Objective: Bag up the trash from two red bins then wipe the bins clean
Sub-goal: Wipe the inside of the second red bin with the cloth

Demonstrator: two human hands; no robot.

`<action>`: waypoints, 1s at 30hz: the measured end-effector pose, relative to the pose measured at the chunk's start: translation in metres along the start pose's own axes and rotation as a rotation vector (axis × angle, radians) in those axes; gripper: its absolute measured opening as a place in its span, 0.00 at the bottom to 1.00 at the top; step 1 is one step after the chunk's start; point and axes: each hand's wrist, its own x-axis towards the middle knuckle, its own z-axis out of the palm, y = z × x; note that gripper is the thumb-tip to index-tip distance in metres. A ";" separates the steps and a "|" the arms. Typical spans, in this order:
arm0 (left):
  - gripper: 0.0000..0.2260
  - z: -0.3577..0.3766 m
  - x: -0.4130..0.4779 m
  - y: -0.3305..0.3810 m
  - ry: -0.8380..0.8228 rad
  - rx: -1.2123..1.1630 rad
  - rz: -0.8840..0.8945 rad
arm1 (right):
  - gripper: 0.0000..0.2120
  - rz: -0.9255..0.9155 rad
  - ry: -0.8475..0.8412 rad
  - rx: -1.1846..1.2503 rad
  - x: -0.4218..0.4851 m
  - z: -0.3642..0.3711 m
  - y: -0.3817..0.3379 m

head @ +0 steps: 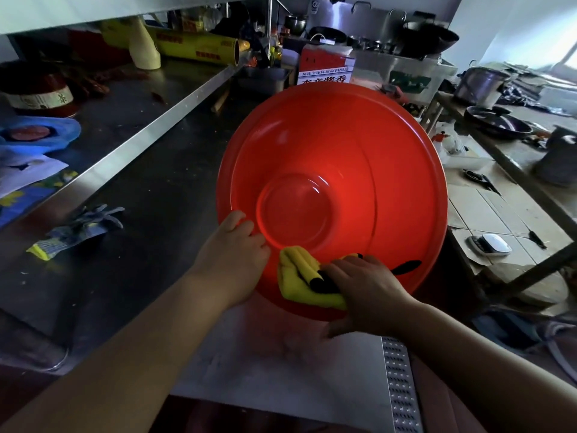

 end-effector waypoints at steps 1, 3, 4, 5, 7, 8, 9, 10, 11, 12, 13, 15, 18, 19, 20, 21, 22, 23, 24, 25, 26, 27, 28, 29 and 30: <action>0.07 -0.001 0.001 -0.001 -0.009 0.003 -0.001 | 0.43 0.003 -0.018 0.001 -0.001 -0.003 0.004; 0.08 -0.002 0.002 -0.005 -0.035 -0.004 0.001 | 0.47 -0.001 -0.060 -0.051 -0.005 -0.009 0.014; 0.08 -0.002 0.002 -0.007 -0.043 -0.005 0.011 | 0.49 -0.017 -0.082 -0.093 -0.009 -0.011 0.019; 0.09 -0.002 0.002 -0.009 -0.057 -0.006 0.018 | 0.50 -0.037 -0.098 -0.130 -0.014 -0.012 0.022; 0.09 -0.004 0.003 -0.008 -0.075 0.002 0.028 | 0.52 -0.057 -0.110 -0.180 -0.022 -0.012 0.026; 0.09 -0.005 0.005 -0.007 -0.069 0.006 0.034 | 0.52 -0.054 -0.102 -0.196 -0.025 -0.011 0.027; 0.08 -0.007 0.006 -0.006 -0.059 0.010 0.039 | 0.52 -0.047 -0.095 -0.208 -0.026 -0.011 0.027; 0.08 -0.009 0.008 -0.005 -0.042 0.020 0.049 | 0.51 -0.038 -0.094 -0.212 -0.027 -0.010 0.027; 0.08 -0.010 0.009 -0.004 -0.032 0.022 0.054 | 0.51 -0.036 -0.091 -0.212 -0.026 -0.009 0.027; 0.08 -0.010 0.010 -0.004 -0.031 0.025 0.058 | 0.49 -0.040 -0.090 -0.209 -0.025 -0.007 0.026; 0.09 -0.010 0.009 -0.005 -0.043 0.031 0.056 | 0.48 -0.052 -0.088 -0.204 -0.024 -0.004 0.025; 0.09 -0.009 0.007 -0.004 -0.060 0.056 0.040 | 0.43 -0.077 -0.094 -0.189 -0.024 0.002 0.020; 0.10 -0.005 0.005 0.006 -0.081 0.075 0.030 | 0.39 -0.086 -0.100 -0.141 -0.025 0.008 0.016; 0.11 -0.007 0.006 0.011 -0.094 0.079 0.030 | 0.38 -0.081 -0.091 -0.112 -0.024 0.008 0.017; 0.12 -0.011 0.008 0.016 -0.138 0.090 0.038 | 0.37 -0.079 -0.074 -0.079 -0.024 0.007 0.018; 0.14 -0.015 0.010 0.022 -0.217 0.092 0.046 | 0.36 -0.081 -0.056 -0.047 -0.023 0.007 0.020; 0.14 -0.013 0.011 0.025 -0.289 0.093 0.051 | 0.34 -0.082 -0.054 -0.016 -0.022 0.004 0.021; 0.14 -0.011 0.014 0.025 -0.320 0.073 0.054 | 0.32 -0.084 -0.050 0.001 -0.022 0.001 0.022; 0.14 -0.011 0.015 0.023 -0.353 0.051 0.049 | 0.30 -0.084 -0.041 0.002 -0.022 -0.001 0.025; 0.13 -0.010 0.015 0.021 -0.354 0.040 0.049 | 0.29 -0.089 -0.033 -0.011 -0.023 -0.003 0.027; 0.13 -0.009 0.014 0.019 -0.322 0.041 0.065 | 0.29 -0.088 -0.057 -0.032 -0.024 -0.007 0.027; 0.13 -0.009 0.014 0.017 -0.261 0.057 0.081 | 0.31 -0.083 -0.114 -0.054 -0.023 -0.011 0.027; 0.12 -0.011 0.015 0.015 -0.223 0.048 0.082 | 0.35 -0.076 -0.197 -0.085 -0.021 -0.014 0.027; 0.10 -0.009 0.015 0.013 -0.185 0.024 0.088 | 0.40 -0.059 -0.305 -0.115 -0.018 -0.016 0.027; 0.09 -0.007 0.016 0.014 -0.161 0.019 0.108 | 0.43 -0.016 -0.431 -0.135 -0.014 -0.017 0.027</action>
